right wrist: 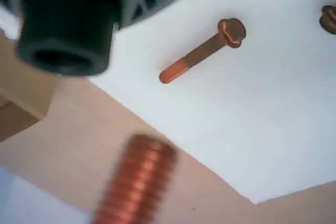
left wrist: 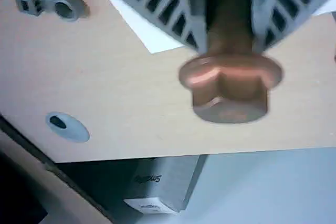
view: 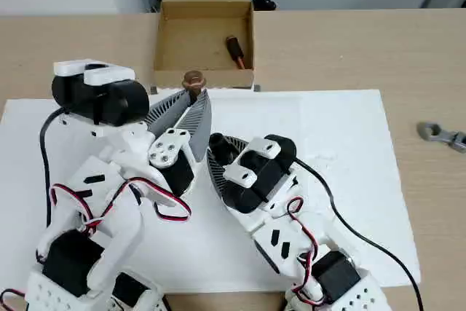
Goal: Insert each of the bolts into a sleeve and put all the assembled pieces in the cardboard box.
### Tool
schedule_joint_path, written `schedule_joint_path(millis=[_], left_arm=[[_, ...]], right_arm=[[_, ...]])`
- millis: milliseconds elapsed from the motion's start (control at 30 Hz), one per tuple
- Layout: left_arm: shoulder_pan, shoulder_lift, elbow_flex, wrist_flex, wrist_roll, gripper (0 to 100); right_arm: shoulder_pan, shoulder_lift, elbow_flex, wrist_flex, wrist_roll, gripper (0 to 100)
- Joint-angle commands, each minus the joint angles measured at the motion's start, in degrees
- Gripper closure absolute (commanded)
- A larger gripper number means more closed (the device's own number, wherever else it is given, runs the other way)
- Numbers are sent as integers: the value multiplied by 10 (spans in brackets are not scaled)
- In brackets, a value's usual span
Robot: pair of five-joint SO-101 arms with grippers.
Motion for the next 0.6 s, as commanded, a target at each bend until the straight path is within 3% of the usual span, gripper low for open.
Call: schedule_joint_path(millis=[0,567], left_arm=[[1,-9,-26,-20,12,994],[2,56,0,-38,27,994]], right_arm=[[-5,-9,-7,-11,6,995],[-5,-9,-7,-11,7,995]])
